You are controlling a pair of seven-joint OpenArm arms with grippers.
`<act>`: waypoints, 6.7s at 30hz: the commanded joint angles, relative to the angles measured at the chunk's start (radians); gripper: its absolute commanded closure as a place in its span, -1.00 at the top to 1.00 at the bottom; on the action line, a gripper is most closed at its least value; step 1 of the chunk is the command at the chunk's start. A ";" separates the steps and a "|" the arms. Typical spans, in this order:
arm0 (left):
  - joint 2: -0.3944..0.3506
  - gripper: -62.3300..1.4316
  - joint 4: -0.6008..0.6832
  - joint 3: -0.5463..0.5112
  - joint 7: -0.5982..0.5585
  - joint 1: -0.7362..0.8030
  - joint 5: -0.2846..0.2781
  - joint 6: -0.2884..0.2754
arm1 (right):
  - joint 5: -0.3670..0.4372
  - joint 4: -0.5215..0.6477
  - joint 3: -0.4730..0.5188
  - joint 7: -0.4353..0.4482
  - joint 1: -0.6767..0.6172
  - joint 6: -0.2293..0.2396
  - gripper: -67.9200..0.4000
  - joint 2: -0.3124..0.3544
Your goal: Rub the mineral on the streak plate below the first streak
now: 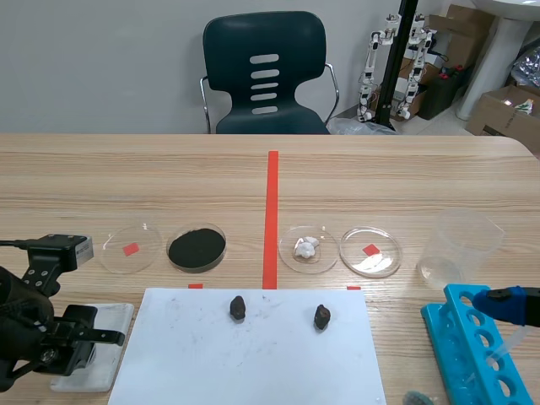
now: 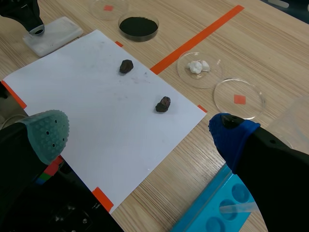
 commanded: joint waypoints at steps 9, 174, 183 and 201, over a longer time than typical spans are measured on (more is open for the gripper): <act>0.008 -0.56 -0.013 0.037 0.002 -0.022 0.001 0.006 | 0.011 0.008 0.003 0.014 0.004 0.000 0.78 0.000; 0.030 -0.60 -0.068 0.037 -0.028 -0.024 -0.086 -0.045 | 0.011 0.008 0.003 0.014 0.004 0.000 0.78 0.000; 0.029 -0.60 -0.068 0.035 0.003 -0.024 0.125 0.077 | 0.011 0.008 0.003 0.014 0.004 0.000 0.78 0.000; -0.006 -0.64 -0.045 0.034 0.008 -0.021 0.275 0.200 | 0.011 0.008 0.003 0.014 0.004 0.000 0.78 0.000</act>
